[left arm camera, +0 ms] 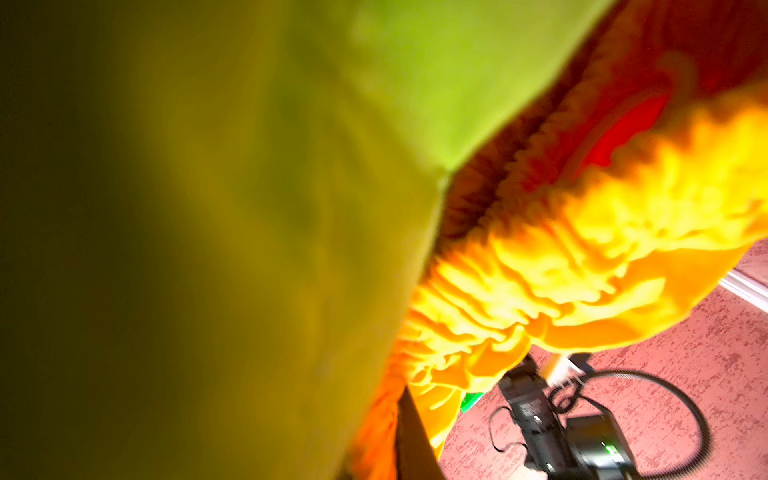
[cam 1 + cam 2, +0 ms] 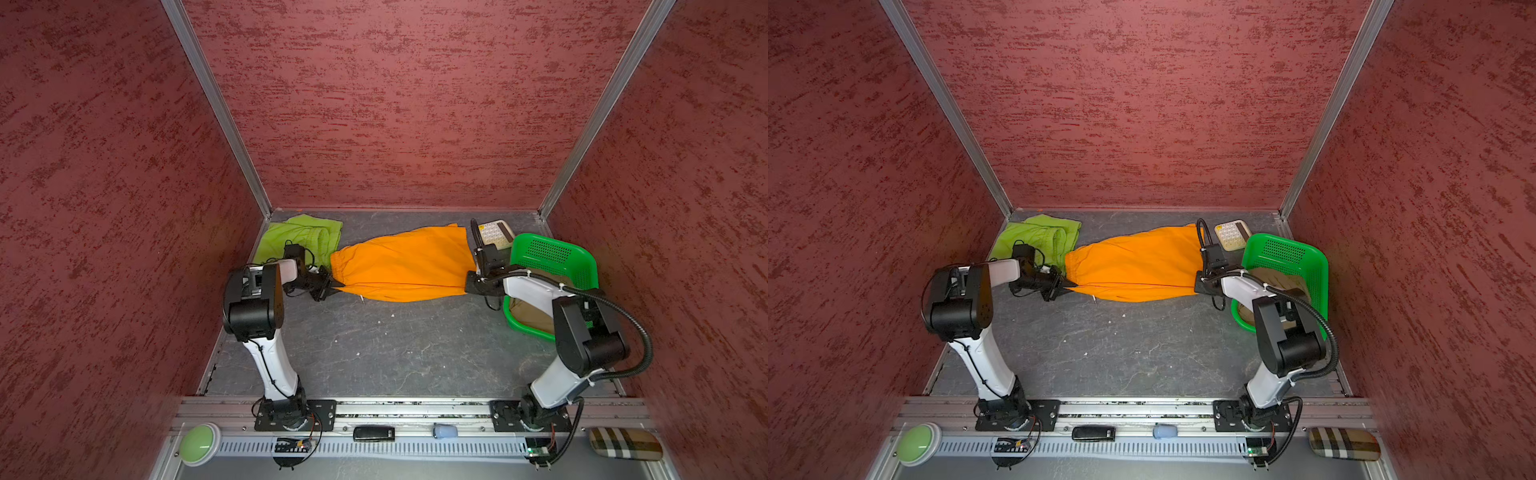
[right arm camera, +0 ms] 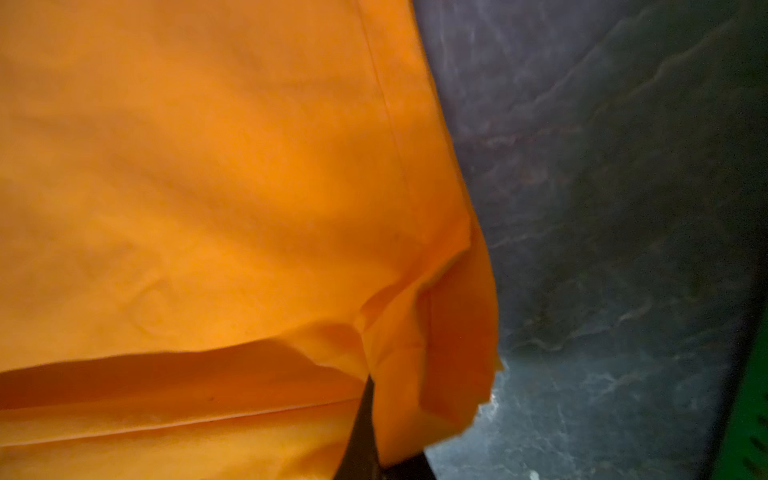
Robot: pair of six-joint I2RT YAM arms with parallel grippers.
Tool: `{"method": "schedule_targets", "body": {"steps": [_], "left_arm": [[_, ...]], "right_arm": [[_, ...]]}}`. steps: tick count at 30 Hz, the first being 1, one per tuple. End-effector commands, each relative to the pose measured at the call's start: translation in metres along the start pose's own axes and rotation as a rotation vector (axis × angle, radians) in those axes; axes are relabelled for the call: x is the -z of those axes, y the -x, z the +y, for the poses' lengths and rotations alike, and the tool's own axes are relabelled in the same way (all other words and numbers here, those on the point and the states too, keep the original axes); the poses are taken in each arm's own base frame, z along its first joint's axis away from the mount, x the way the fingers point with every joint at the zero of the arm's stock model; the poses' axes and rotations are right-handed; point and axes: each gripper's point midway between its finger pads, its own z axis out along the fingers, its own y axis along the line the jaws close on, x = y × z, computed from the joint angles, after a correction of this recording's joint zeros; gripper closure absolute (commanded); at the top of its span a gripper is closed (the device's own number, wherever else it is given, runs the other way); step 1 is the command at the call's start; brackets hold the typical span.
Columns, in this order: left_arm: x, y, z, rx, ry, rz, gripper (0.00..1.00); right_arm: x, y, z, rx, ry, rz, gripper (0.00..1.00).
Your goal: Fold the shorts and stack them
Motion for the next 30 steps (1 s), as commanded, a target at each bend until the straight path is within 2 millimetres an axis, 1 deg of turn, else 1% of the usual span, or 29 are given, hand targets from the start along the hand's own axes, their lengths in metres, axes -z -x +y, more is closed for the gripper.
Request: {"method": "schedule_targets", "body": {"steps": [1,2,4,5,7,9,10,12,14,16,19,20,22,23,25,26,27,29,30], "left_arm": [[-0.001,0.000,0.008,-0.009,0.038,-0.008,0.83],[-0.002,-0.001,0.007,-0.011,0.039,-0.005,0.81],[-0.002,-0.003,0.004,-0.019,0.031,0.002,0.75],[-0.001,-0.005,0.001,-0.027,0.019,0.006,0.71],[0.005,-0.010,-0.012,-0.055,-0.020,0.003,0.59],[0.018,-0.013,-0.027,-0.118,-0.024,-0.037,0.47],[0.025,-0.013,-0.030,-0.149,0.004,-0.066,0.42],[0.043,-0.008,-0.031,-0.215,0.114,-0.146,0.28],[0.058,0.001,-0.024,-0.248,0.240,-0.211,0.18],[0.072,0.010,-0.015,-0.244,0.328,-0.256,0.14],[0.093,0.023,-0.005,-0.207,0.364,-0.322,0.12],[0.100,0.026,-0.008,-0.208,0.358,-0.348,0.12],[0.110,0.027,-0.022,-0.247,0.341,-0.388,0.11],[0.111,0.025,-0.034,-0.282,0.332,-0.401,0.10],[0.105,0.014,-0.063,-0.368,0.304,-0.400,0.06],[0.094,0.003,-0.081,-0.416,0.265,-0.378,0.04],[0.082,-0.009,-0.100,-0.458,0.210,-0.348,0.00],[0.047,-0.037,-0.129,-0.511,0.094,-0.244,0.01],[0.029,-0.048,-0.136,-0.514,0.057,-0.191,0.01]], "right_arm": [[-0.003,0.009,-0.016,0.008,-0.058,-0.035,0.99],[-0.003,0.009,-0.018,0.008,-0.062,-0.034,0.94],[-0.005,0.009,-0.016,0.014,-0.055,-0.026,0.79],[-0.005,0.009,-0.016,0.018,-0.053,-0.021,0.73],[0.000,0.012,-0.013,0.018,-0.040,-0.022,0.58],[0.011,0.018,-0.010,0.015,-0.026,-0.044,0.47],[0.018,0.023,-0.008,0.015,-0.018,-0.059,0.43],[0.037,0.035,-0.004,0.014,-0.004,-0.097,0.36],[0.056,0.048,-0.001,0.014,0.001,-0.136,0.30],[0.073,0.059,0.001,0.018,0.001,-0.169,0.25],[0.095,0.077,0.007,0.016,0.020,-0.217,0.09],[0.101,0.084,0.013,0.013,0.043,-0.233,0.02],[0.104,0.094,0.027,0.000,0.112,-0.249,0.01],[0.103,0.099,0.036,-0.011,0.154,-0.250,0.01],[0.096,0.109,0.056,-0.024,0.243,-0.245,0.01],[0.088,0.114,0.066,-0.032,0.288,-0.240,0.01],[0.080,0.120,0.075,-0.039,0.328,-0.235,0.01],[0.060,0.128,0.093,-0.047,0.399,-0.200,0.01],[0.050,0.133,0.101,-0.055,0.430,-0.183,0.01]]}}
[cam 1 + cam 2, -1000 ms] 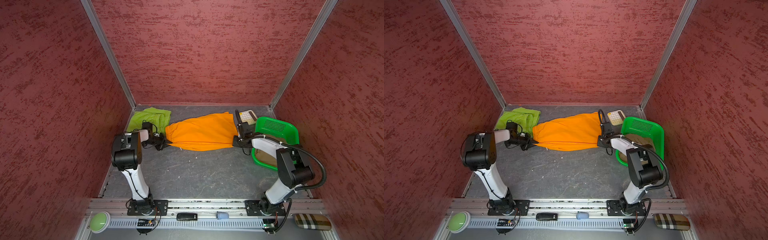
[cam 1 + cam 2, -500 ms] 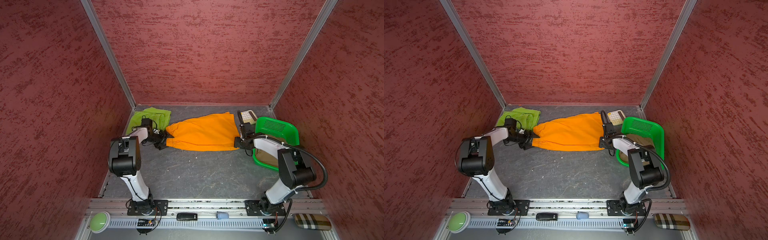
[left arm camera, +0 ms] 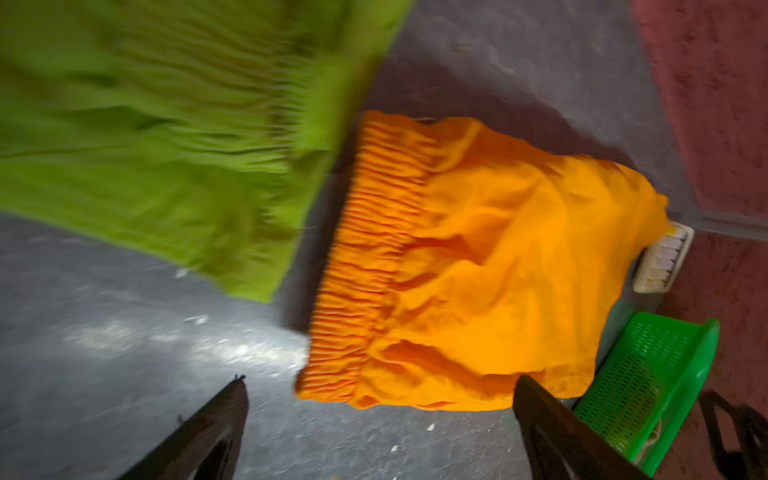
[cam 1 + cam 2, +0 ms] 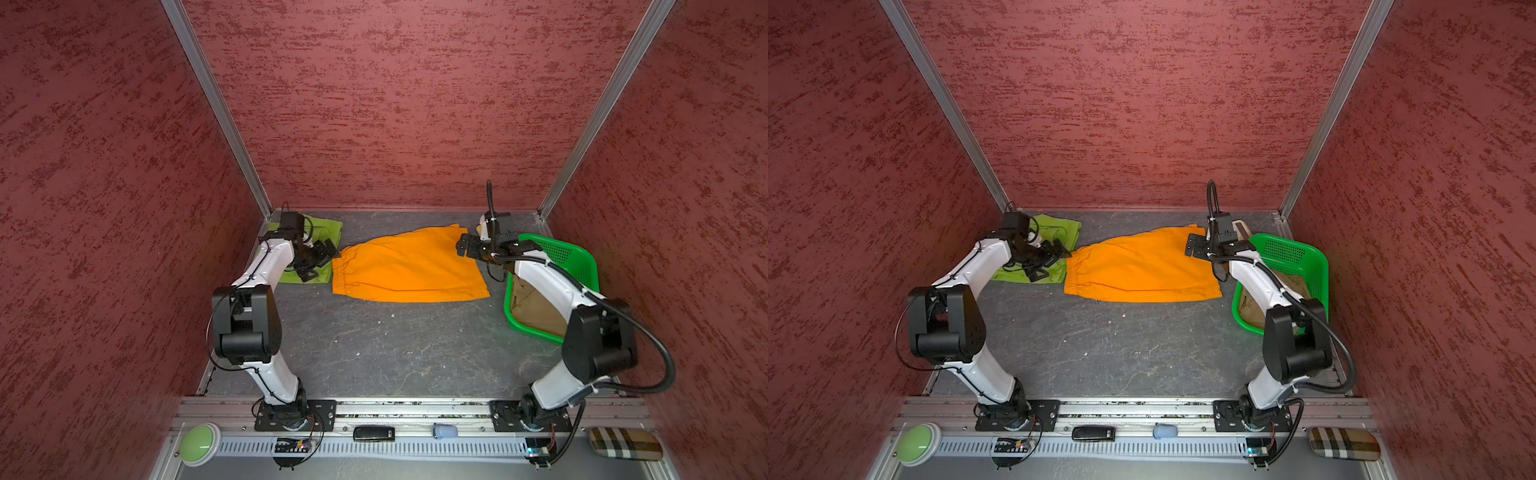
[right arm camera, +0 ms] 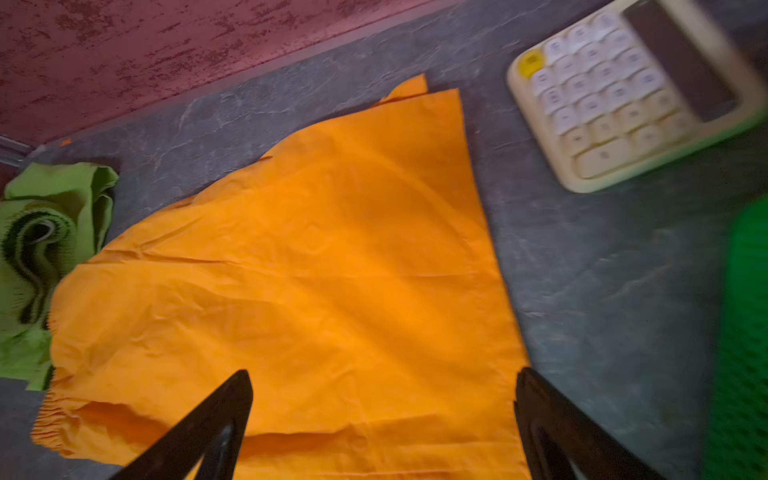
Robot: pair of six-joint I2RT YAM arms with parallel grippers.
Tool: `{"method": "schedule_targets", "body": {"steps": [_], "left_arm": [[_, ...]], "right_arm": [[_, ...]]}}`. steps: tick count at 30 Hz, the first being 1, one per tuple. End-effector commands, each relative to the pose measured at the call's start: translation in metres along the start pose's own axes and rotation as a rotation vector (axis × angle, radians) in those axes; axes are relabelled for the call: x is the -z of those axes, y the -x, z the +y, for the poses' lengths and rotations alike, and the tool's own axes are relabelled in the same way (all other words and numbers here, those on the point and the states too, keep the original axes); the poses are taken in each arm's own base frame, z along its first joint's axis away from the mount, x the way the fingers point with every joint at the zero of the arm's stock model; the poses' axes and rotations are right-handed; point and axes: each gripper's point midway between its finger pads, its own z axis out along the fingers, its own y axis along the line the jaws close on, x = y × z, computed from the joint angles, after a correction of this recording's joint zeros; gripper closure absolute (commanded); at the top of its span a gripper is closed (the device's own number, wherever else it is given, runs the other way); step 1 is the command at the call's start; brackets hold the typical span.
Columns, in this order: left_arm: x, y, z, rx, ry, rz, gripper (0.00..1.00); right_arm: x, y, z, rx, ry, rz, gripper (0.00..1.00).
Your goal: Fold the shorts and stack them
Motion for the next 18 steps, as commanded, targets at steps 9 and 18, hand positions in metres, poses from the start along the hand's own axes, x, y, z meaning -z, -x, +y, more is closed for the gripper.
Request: {"method": "schedule_targets", "body": {"steps": [9,18], "left_arm": [[-0.089,-0.076,-0.033,-0.050,-0.069,0.286,0.01],[-0.105,-0.113,0.023,-0.022,0.075,0.371,0.01]], "right_arm": [[-0.104,-0.021,0.011,-0.038,0.135,0.153,0.01],[-0.093,-0.085,-0.024,-0.073,0.062,0.223,0.01]]}}
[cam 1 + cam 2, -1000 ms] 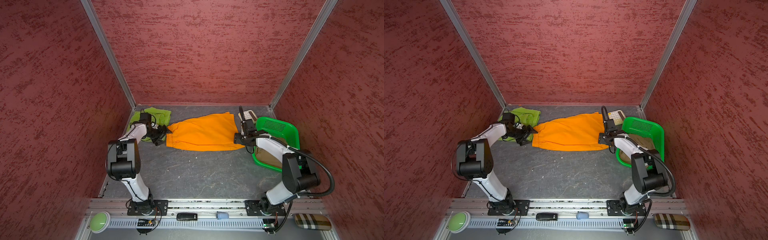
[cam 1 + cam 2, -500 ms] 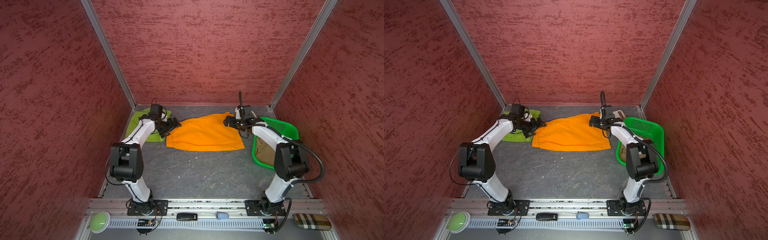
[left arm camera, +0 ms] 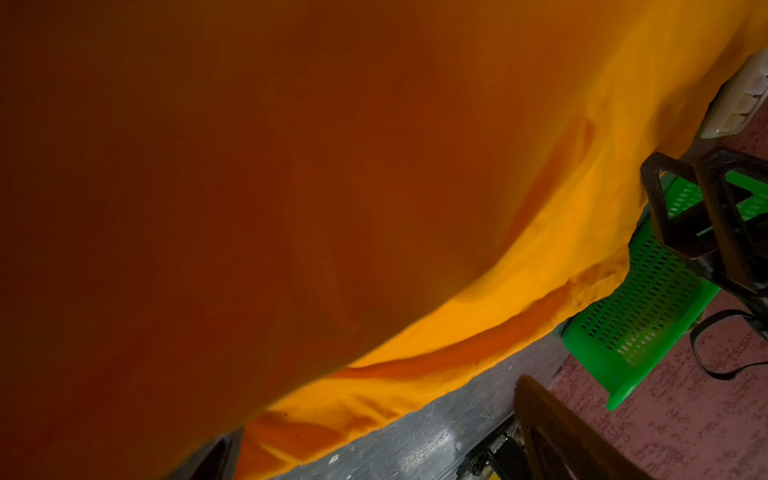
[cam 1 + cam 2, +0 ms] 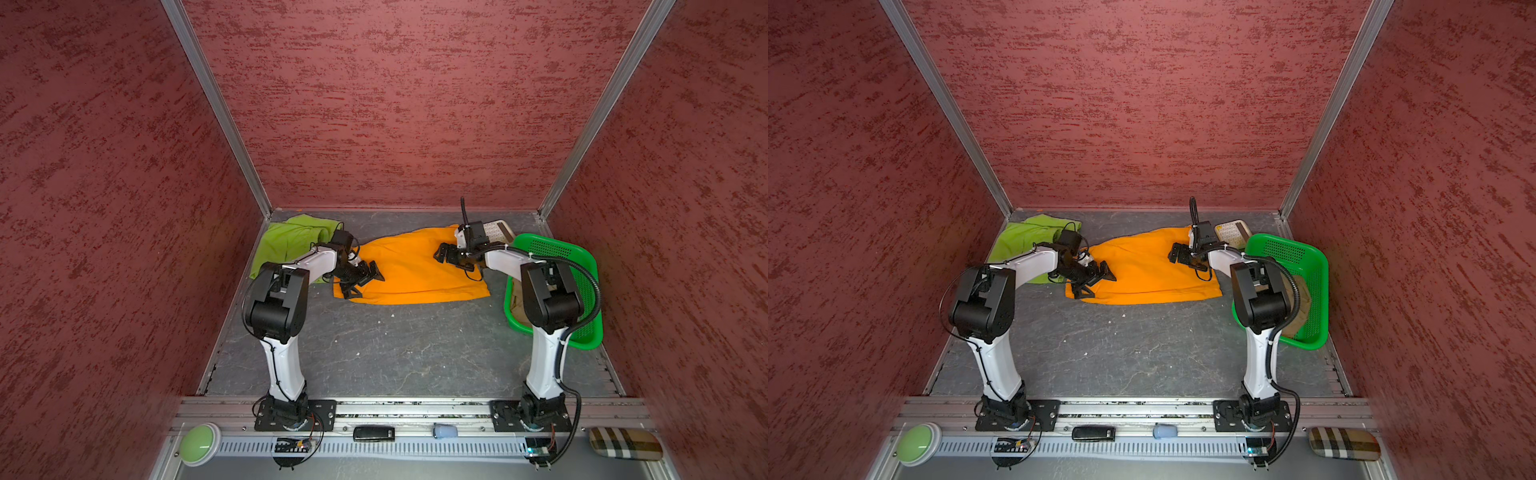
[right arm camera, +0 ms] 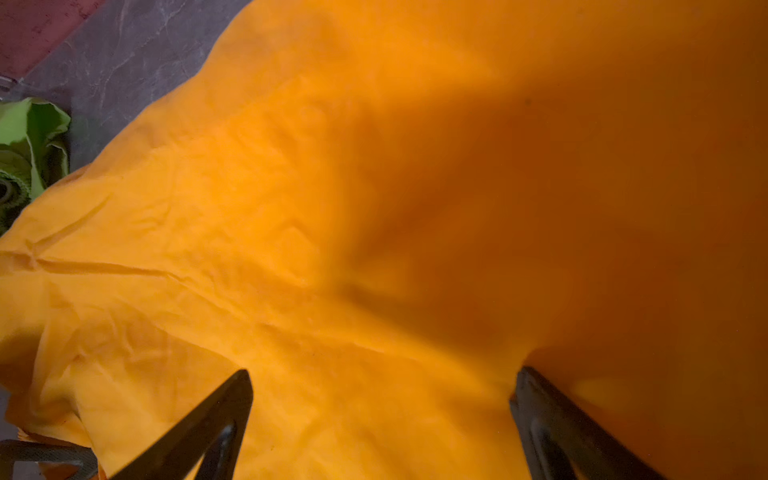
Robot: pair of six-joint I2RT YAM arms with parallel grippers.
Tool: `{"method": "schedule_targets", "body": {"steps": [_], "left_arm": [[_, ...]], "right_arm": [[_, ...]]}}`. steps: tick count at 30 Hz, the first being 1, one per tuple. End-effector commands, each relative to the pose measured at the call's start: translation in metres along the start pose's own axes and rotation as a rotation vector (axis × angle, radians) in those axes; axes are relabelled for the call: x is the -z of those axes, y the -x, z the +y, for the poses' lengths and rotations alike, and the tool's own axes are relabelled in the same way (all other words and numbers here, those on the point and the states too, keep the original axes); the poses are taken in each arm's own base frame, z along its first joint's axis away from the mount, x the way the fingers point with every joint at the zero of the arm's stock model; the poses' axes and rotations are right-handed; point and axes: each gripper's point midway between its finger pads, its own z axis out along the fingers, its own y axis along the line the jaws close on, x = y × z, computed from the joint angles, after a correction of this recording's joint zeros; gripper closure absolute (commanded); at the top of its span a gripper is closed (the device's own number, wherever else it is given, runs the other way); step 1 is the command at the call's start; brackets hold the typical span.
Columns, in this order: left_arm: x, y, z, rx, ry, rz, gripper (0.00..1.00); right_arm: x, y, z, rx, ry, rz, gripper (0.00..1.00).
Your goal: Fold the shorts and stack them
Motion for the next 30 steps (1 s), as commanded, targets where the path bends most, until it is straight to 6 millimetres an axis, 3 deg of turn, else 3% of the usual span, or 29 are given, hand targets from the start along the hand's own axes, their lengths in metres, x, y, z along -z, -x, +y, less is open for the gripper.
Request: {"method": "schedule_targets", "body": {"steps": [1,5,8,12,15,19,25,30], "left_arm": [[-0.010,-0.019,0.034,0.020,0.095,0.041,0.01],[0.005,-0.027,0.045,-0.008,0.158,0.013,0.01],[0.041,-0.022,0.036,-0.093,0.224,-0.096,0.01],[0.113,0.009,0.025,-0.247,0.410,-0.394,0.01],[0.133,0.033,0.036,-0.263,0.448,-0.463,0.01],[0.116,0.048,0.045,-0.167,0.261,-0.350,0.01],[0.078,0.057,0.058,-0.164,0.284,-0.223,0.00],[0.057,0.056,0.056,-0.170,0.264,-0.168,0.01]], "right_arm": [[0.006,-0.040,-0.020,-0.044,-0.035,0.057,0.01],[0.022,-0.082,-0.024,-0.082,-0.030,0.091,0.01],[0.037,-0.100,-0.014,-0.062,-0.025,0.095,0.01],[0.058,-0.084,-0.005,-0.008,-0.055,0.048,0.01],[0.070,-0.060,0.001,0.039,-0.093,-0.005,0.01],[0.073,-0.042,0.008,0.060,-0.098,-0.021,0.01],[0.078,-0.037,0.006,0.062,-0.098,-0.035,0.01],[0.082,-0.039,-0.001,0.049,-0.096,-0.040,0.01]]}}
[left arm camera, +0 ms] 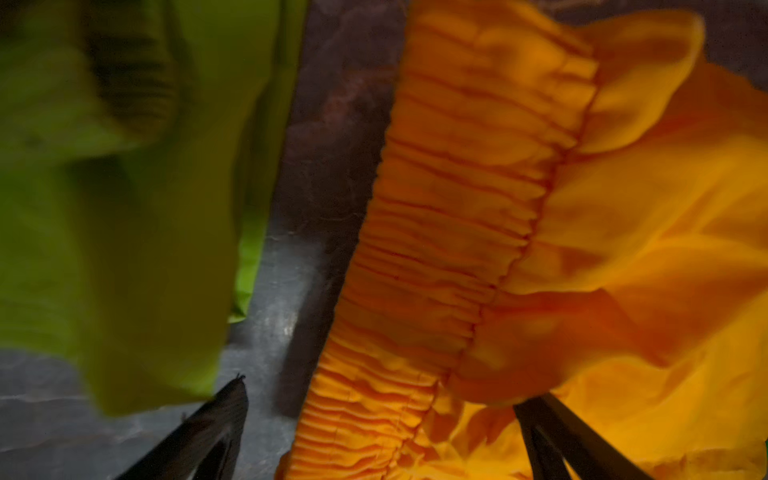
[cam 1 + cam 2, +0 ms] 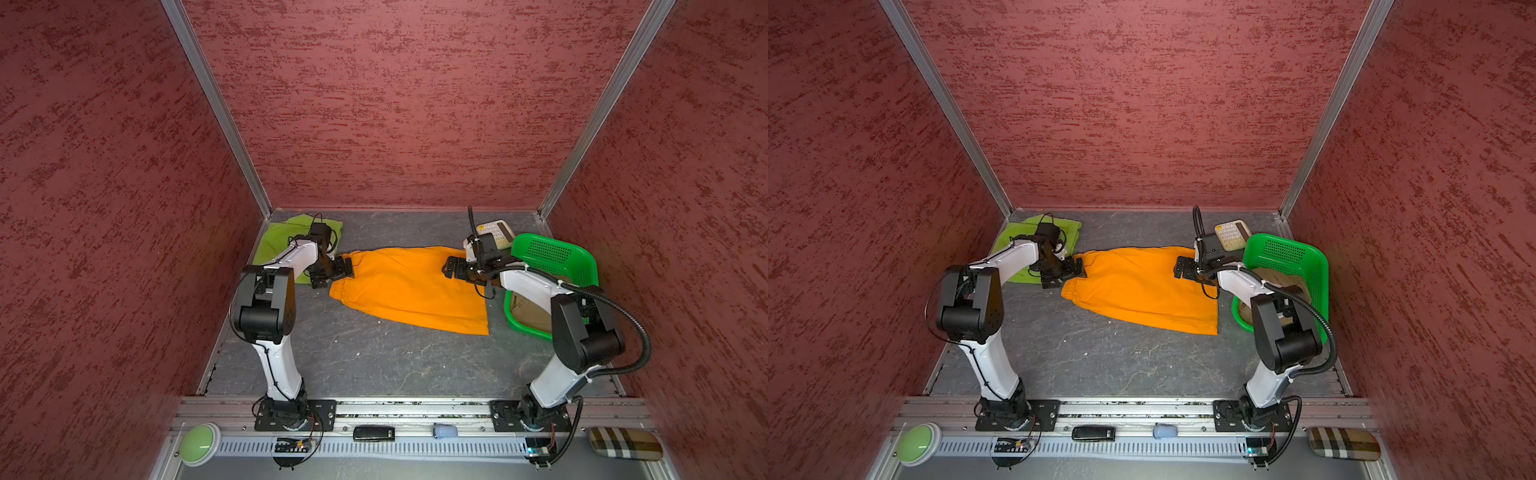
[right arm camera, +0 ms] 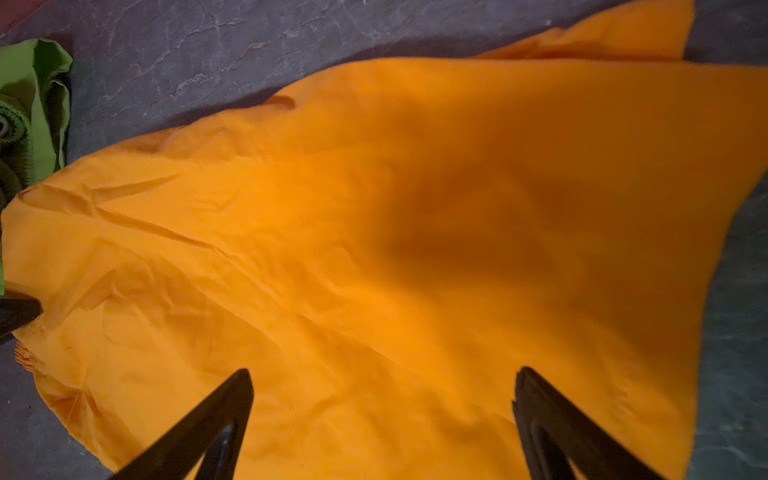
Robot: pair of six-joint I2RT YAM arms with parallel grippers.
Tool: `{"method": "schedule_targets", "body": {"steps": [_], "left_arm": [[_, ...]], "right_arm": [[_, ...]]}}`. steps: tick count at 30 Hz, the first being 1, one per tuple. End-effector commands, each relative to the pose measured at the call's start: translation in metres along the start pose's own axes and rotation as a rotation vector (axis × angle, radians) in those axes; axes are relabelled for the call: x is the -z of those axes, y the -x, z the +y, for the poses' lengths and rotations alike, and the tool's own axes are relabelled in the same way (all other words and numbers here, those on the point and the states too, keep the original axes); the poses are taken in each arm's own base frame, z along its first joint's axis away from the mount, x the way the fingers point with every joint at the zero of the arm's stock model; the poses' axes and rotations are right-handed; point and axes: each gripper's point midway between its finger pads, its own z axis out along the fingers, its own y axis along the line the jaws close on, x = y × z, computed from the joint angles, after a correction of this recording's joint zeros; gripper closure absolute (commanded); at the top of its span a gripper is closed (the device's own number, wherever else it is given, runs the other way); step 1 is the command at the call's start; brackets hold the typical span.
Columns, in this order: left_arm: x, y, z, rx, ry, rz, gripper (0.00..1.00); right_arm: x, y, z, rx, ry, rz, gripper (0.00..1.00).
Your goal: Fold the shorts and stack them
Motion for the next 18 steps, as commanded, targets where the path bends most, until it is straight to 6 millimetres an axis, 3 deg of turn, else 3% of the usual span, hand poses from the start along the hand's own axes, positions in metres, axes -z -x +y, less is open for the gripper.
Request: {"method": "schedule_targets", "body": {"steps": [1,9,15,18], "left_arm": [[0.003,0.004,-0.016,-0.047,-0.041,0.004,0.01],[-0.017,0.005,-0.015,-0.057,0.000,0.071,0.00],[-0.035,-0.008,-0.018,-0.101,0.048,0.145,0.06],[-0.040,-0.011,-0.019,-0.116,0.059,0.165,0.24]], "right_arm": [[0.012,0.002,-0.009,0.003,-0.015,-0.022,0.01],[0.013,0.003,-0.016,-0.014,-0.002,-0.029,0.01],[0.013,0.006,-0.021,-0.032,0.006,-0.037,0.01],[0.012,0.007,-0.020,-0.033,0.011,-0.036,0.01]]}}
